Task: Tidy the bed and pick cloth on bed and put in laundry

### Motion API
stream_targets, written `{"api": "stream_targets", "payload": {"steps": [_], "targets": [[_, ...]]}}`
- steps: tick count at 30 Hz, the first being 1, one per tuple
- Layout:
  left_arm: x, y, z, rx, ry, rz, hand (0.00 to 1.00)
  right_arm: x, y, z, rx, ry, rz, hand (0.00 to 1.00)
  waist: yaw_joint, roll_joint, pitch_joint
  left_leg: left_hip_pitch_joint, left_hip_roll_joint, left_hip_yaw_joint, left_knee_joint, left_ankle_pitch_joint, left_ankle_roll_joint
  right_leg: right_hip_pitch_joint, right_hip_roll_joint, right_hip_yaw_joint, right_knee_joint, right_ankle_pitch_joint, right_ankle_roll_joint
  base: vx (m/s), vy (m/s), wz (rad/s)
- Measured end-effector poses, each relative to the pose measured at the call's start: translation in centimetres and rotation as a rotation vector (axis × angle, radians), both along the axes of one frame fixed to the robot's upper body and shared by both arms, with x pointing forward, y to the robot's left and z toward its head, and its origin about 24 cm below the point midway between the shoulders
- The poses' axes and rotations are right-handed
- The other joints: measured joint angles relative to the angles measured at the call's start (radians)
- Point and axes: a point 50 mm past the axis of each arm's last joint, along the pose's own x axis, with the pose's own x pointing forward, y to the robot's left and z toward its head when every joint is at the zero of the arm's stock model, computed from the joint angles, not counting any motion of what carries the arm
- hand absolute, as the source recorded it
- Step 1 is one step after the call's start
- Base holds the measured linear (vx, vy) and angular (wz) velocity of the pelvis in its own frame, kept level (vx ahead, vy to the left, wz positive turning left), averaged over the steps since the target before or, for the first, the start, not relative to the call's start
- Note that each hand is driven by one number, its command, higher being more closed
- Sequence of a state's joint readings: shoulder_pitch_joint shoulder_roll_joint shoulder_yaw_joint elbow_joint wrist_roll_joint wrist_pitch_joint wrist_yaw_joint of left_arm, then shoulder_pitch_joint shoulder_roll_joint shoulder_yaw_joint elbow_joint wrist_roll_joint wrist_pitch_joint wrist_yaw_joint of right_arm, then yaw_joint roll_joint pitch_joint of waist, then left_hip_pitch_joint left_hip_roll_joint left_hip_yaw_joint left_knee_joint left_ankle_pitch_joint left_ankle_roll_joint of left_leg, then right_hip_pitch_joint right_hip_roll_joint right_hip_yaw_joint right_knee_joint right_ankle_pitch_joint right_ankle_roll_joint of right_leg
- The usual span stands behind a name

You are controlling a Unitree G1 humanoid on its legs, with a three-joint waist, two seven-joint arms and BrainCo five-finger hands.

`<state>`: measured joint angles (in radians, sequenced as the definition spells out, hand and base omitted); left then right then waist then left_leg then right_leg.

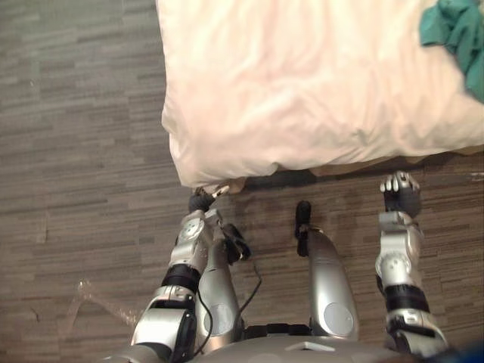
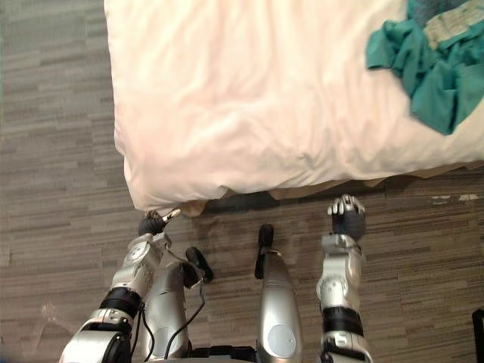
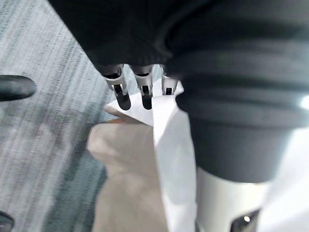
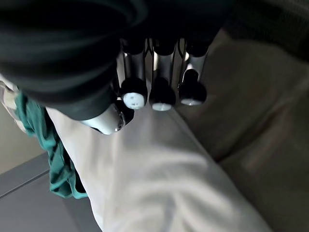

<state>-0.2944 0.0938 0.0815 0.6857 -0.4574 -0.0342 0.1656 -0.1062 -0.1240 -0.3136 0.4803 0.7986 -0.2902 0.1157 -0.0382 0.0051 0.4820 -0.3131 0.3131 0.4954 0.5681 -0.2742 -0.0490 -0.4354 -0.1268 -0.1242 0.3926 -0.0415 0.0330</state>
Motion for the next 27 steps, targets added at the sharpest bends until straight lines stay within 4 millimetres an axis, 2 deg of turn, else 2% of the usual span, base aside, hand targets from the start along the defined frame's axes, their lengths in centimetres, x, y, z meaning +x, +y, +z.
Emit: {"api": "stream_targets", "payload": {"steps": [1, 3, 5, 6, 7, 9, 14, 19, 22, 26, 27], "targets": [[-0.9, 0.2, -0.9, 0.004, 0.029, -0.001, 0.00, -1.4, 0.2, -1.7, -0.018, 0.083, 0.005, 0.00, 0.001, -0.015, -0.043, 0.024, -0.002, 0.012, -0.026, 0.002, -0.003, 0.017, 0.004, 0.001, -0.018, -0.001, 0.000, 0.05, -0.038, -0.10], [-2.7, 0.5, -2.5, 0.011, 0.089, 0.003, 0.00, -3.3, 0.8, -3.8, -0.042, 0.183, 0.028, 0.00, 0.000, -0.032, -0.102, 0.076, -0.012, 0.020, -0.080, 0.013, -0.019, 0.067, 0.011, -0.001, -0.064, 0.000, 0.001, 0.11, -0.047, -0.07], [-5.2, 0.6, -4.7, 0.023, 0.180, -0.004, 0.00, -5.9, 1.6, -6.5, -0.091, 0.333, 0.080, 0.00, -0.001, -0.040, -0.166, 0.148, -0.038, 0.024, -0.165, 0.042, -0.035, 0.132, 0.010, -0.006, -0.121, 0.003, 0.005, 0.18, -0.025, 0.06], [-6.7, 0.6, -6.0, 0.033, 0.238, -0.018, 0.00, -7.5, 2.0, -8.1, -0.116, 0.436, 0.116, 0.00, -0.003, -0.038, -0.204, 0.182, -0.059, 0.021, -0.221, 0.070, -0.035, 0.166, 0.009, -0.015, -0.166, 0.012, 0.014, 0.18, -0.006, 0.11], [-7.4, 0.6, -6.5, 0.040, 0.266, -0.029, 0.00, -8.1, 2.2, -8.8, -0.127, 0.486, 0.135, 0.00, -0.004, -0.034, -0.217, 0.199, -0.071, 0.020, -0.247, 0.082, -0.041, 0.186, 0.008, -0.017, -0.189, 0.019, 0.016, 0.19, 0.014, 0.12], [-10.0, 0.6, -8.4, 0.067, 0.368, -0.067, 0.00, -10.6, 3.3, -11.4, -0.153, 0.661, 0.235, 0.00, -0.017, -0.011, -0.248, 0.275, -0.109, 0.018, -0.336, 0.116, -0.044, 0.269, 0.004, -0.028, -0.268, 0.050, 0.024, 0.20, 0.050, 0.15], [-13.0, 0.6, -10.1, 0.065, 0.455, -0.080, 0.00, -13.3, 5.1, -13.3, -0.200, 0.804, 0.398, 0.00, -0.026, 0.017, -0.272, 0.363, -0.149, 0.011, -0.413, 0.128, -0.043, 0.363, -0.003, -0.032, -0.337, 0.064, 0.043, 0.12, 0.049, 0.05], [-15.0, 1.0, -11.0, 0.115, 0.516, -0.110, 0.00, -14.1, 5.2, -13.8, -0.217, 0.853, 0.429, 0.00, -0.027, -0.005, -0.289, 0.414, -0.164, -0.009, -0.427, 0.128, -0.043, 0.417, -0.011, -0.033, -0.354, 0.067, 0.049, 0.02, 0.019, 0.00], [-16.2, 0.8, -11.4, 0.149, 0.546, -0.150, 0.00, -14.4, 5.2, -14.0, -0.236, 0.875, 0.465, 0.00, -0.028, -0.013, -0.293, 0.436, -0.160, -0.006, -0.426, 0.119, -0.043, 0.406, -0.015, -0.055, -0.290, 0.049, 0.032, -0.05, 0.000, -0.07], [-16.5, 0.8, -11.5, 0.207, 0.562, -0.193, 0.00, -14.4, 5.4, -14.2, -0.265, 0.898, 0.543, 0.00, -0.021, -0.030, -0.296, 0.437, -0.160, 0.051, -0.407, 0.094, -0.046, 0.356, -0.020, -0.055, -0.226, 0.044, 0.024, -0.15, -0.008, -0.39], [-16.8, 0.5, -11.6, 0.217, 0.572, -0.195, 0.00, -14.1, 5.6, -14.2, -0.271, 0.898, 0.560, 0.00, -0.022, -0.023, -0.295, 0.436, -0.145, 0.073, -0.397, 0.092, -0.039, 0.359, -0.020, -0.061, -0.237, 0.043, 0.018, -0.13, -0.027, -0.41]]}}
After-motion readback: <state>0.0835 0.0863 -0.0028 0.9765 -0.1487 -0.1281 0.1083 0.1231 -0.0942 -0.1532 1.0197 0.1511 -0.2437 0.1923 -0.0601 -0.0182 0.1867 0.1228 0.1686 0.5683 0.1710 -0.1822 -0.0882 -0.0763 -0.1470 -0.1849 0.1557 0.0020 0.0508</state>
